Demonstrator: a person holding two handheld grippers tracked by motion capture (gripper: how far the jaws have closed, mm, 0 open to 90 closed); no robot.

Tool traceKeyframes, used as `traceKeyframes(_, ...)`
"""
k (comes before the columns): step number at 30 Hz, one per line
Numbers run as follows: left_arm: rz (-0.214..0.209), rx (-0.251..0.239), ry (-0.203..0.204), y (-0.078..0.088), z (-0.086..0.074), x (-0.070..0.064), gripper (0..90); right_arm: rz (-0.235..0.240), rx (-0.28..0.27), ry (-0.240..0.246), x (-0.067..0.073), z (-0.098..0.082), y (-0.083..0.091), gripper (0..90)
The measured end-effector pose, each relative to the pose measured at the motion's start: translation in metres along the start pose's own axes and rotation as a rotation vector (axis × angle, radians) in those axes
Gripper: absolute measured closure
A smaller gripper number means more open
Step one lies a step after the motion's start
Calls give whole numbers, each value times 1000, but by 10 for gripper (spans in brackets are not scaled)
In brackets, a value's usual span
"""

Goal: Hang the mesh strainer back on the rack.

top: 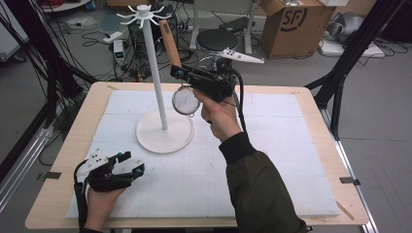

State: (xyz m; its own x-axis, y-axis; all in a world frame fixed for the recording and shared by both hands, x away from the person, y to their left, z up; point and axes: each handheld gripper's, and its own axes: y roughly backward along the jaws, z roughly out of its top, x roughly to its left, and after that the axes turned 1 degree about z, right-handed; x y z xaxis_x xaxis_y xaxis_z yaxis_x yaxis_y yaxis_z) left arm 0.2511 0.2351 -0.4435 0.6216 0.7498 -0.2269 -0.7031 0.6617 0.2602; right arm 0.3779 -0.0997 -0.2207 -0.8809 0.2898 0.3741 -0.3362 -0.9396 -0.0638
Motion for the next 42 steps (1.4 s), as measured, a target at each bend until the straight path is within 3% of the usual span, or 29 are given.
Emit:
traceKeyframes(7,2,-4,3,2,0,-1,215,5,0,-13,0,6,-9,710)
traceKeyframes(15,8,-1,3,1,-1,3,215,2,7,-20,-10,5,-16,710)
traceKeyframes(22,6,-6,15,1,-1,6,215,5,9,-4,-13,10,-26,710)
traceKeyframes(42,8,-17,13,3,0,5,216,3,49,-1,-19,1,-37,708)
